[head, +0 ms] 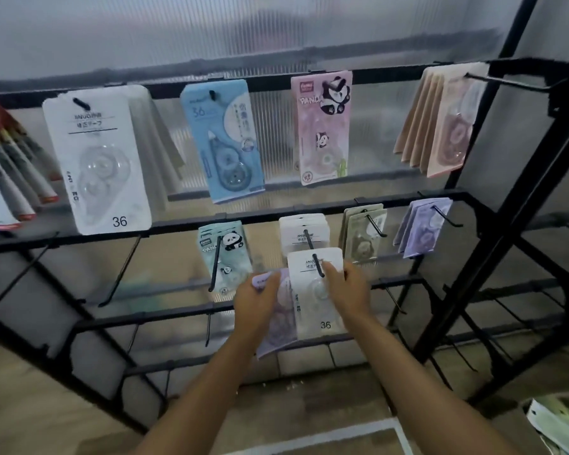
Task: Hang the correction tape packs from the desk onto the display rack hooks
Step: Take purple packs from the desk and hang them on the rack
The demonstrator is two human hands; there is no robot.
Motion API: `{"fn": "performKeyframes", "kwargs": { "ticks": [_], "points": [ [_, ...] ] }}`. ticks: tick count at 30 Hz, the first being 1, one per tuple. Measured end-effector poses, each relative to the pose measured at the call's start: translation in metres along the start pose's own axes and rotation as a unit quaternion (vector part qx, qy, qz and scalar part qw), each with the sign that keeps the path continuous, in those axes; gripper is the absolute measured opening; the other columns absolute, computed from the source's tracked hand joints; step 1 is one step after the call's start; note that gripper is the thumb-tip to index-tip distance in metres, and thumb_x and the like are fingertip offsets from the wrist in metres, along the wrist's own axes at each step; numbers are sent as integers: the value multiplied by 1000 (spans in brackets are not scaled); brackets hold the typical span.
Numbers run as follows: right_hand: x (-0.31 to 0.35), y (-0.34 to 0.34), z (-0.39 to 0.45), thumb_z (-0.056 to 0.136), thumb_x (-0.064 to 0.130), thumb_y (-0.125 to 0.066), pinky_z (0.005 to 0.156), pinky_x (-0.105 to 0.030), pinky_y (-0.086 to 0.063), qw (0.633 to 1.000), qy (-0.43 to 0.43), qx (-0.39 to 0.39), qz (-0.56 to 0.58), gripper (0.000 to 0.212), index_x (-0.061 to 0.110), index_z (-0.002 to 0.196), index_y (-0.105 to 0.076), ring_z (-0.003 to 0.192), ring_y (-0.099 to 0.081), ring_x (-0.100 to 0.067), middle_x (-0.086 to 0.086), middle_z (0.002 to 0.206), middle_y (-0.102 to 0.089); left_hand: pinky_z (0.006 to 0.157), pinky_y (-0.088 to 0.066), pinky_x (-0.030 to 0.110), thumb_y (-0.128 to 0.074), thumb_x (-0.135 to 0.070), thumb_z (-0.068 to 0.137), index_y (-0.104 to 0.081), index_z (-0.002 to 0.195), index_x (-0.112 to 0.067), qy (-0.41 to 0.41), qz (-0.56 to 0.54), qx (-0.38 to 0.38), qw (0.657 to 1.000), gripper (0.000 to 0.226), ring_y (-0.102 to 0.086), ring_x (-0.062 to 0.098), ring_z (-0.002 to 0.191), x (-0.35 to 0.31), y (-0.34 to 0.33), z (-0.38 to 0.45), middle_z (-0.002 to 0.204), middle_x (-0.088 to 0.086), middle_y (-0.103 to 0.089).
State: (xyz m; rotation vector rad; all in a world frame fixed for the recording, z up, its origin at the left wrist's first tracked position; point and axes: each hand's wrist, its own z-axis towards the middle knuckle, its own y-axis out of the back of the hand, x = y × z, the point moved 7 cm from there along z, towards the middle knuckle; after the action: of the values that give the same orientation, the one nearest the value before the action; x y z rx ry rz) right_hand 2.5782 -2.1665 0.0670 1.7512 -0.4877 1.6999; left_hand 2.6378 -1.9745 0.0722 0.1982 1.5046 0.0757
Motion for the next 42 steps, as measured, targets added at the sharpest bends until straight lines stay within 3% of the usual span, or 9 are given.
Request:
{"fn": "performKeyframes", "kwargs": {
  "ticks": [4, 7, 11, 18, 21, 24, 28, 36, 42],
  "points": [
    [5, -14, 31, 94, 33, -55, 68, -28, -44, 999, 13, 18, -42, 26, 9, 94, -65, 75, -56, -17, 1, 76, -61, 66, -49, 32, -59, -28, 94, -67, 82, -5, -38, 30, -56, 997, 27, -61, 19, 73, -10, 13, 9, 75, 6, -66],
    [8, -26, 46, 94, 39, -51, 72, -35, -50, 995, -8, 30, -94, 32, 12, 97, -66, 82, -62, -23, -4, 85, -66, 57, -45, 21, -59, -31, 94, -65, 79, -10, -45, 53, -73, 995, 26, -56, 6, 64, -19, 16, 16, 69, -2, -64],
    [12, -29, 58, 92, 44, -49, 63, -29, -39, 986, -33, 11, -165, 38, 9, 93, -64, 82, -61, -27, -9, 89, -65, 48, -36, 6, -60, -31, 94, -64, 76, -14, -65, 58, -68, 994, 25, -55, -9, 57, -40, 11, 23, 65, -9, -62],
    [22, -10, 52, 91, 23, -58, 70, -26, -41, 995, -14, -32, -91, 21, 12, 108, -57, 89, -55, -15, -4, 106, -60, 52, -37, 9, -59, -26, 94, -56, 67, -23, -88, 40, -69, 993, 27, -53, -5, 56, -68, 14, 25, 63, -12, -58],
    [39, 2, 43, 91, 6, -55, 78, -20, -45, 998, 36, -48, -35, 17, 18, 102, -58, 86, -54, -7, 6, 98, -59, 53, -37, 11, -62, -25, 92, -51, 63, -21, -108, 34, -78, 991, 30, -49, 1, 58, -85, 15, 24, 63, -9, -54],
    [67, 7, 32, 92, 7, -55, 73, -6, -45, 994, 96, -39, 22, 17, 24, 93, -58, 82, -56, 2, 13, 88, -59, 58, -42, 19, -64, -29, 90, -54, 66, -21, -153, 32, -85, 984, 28, -51, 1, 61, -114, 11, 19, 66, -7, -57],
    [101, 11, 18, 95, 19, -54, 74, -19, -53, 979, 163, 12, 118, 10, 26, 91, -60, 83, -66, -5, 6, 88, -68, 55, -45, 18, -64, -28, 91, -59, 71, -19, -258, 28, -73, 963, 22, -57, 1, 60, -156, -7, 7, 65, -11, -59],
    [129, 58, 17, 96, 27, -47, 72, -26, -54, 953, 220, 41, 205, 12, 25, 96, -59, 81, -63, -11, 7, 85, -66, 50, -39, 7, -72, -25, 84, -59, 81, -25, -407, 59, -31, 911, 13, -56, -4, 61, -200, -66, -24, 67, -23, -53],
    [122, 106, 33, 97, 18, -51, 69, -28, -51, 956, 219, -18, 196, 9, 24, 92, -56, 78, -60, -9, 0, 86, -64, 54, -46, 20, -57, -18, 95, -56, 80, -20, -332, -24, 69, 940, 15, -54, 1, 61, -194, -124, -26, 69, -12, -56]
  ]
}}
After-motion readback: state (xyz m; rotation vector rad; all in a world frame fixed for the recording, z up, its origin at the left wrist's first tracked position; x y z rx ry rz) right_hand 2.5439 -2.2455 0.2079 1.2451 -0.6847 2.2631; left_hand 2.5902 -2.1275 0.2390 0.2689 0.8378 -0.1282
